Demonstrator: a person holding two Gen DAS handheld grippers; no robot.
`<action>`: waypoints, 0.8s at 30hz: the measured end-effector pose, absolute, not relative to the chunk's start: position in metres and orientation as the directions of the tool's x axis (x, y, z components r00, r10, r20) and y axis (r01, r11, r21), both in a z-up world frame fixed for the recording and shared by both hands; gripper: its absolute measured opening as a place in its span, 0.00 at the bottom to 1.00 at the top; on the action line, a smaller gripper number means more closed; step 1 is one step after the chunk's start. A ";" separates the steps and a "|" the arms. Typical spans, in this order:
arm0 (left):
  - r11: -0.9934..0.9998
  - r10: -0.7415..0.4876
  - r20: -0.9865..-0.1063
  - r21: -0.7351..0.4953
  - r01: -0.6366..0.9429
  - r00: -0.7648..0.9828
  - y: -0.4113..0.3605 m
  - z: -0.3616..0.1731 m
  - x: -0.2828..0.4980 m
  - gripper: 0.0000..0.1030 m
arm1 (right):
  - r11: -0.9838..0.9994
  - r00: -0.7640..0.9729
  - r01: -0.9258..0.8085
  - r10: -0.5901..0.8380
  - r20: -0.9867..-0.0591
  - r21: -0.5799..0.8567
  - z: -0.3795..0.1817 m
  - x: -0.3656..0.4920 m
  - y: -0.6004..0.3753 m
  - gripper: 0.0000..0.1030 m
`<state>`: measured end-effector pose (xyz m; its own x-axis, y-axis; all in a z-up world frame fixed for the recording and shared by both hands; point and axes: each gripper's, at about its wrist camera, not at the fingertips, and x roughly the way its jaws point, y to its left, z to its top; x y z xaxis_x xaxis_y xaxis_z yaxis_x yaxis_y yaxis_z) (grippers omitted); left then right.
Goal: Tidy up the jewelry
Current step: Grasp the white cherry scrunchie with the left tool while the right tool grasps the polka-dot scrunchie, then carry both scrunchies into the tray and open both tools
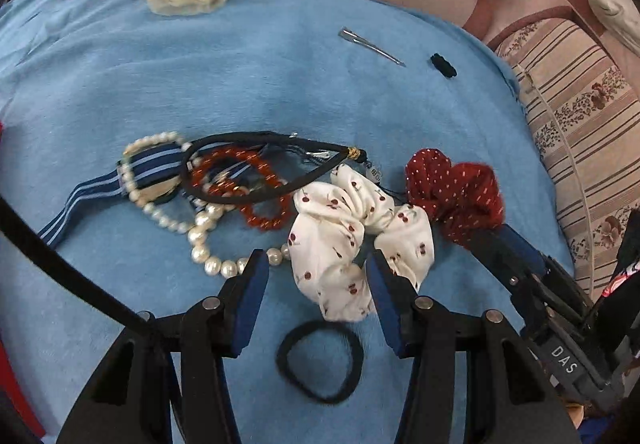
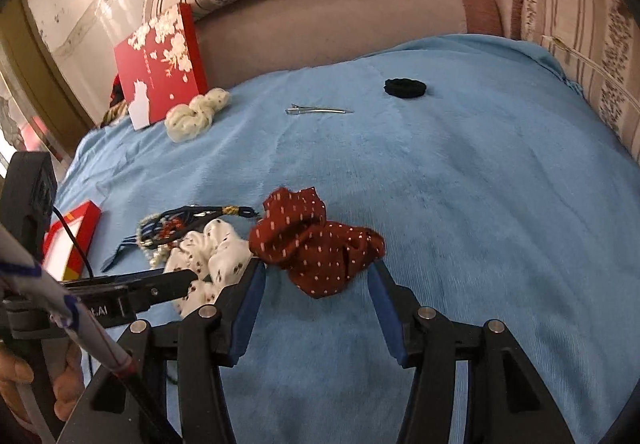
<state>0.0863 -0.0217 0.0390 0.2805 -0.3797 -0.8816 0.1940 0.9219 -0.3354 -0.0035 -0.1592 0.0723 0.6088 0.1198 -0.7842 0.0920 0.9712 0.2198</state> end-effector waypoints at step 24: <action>0.877 -0.477 -0.766 -0.382 0.292 0.431 0.037 0.140 0.028 0.05 | 0.948 0.671 0.035 0.213 -0.710 0.317 0.139 -0.033 -0.142 0.07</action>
<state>0.0278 0.0373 0.1398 0.4314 -0.4767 -0.7660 0.2916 0.8771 -0.3816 -0.0335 -0.1417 0.1395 0.6708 0.2128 -0.7105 0.0347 0.9479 0.3167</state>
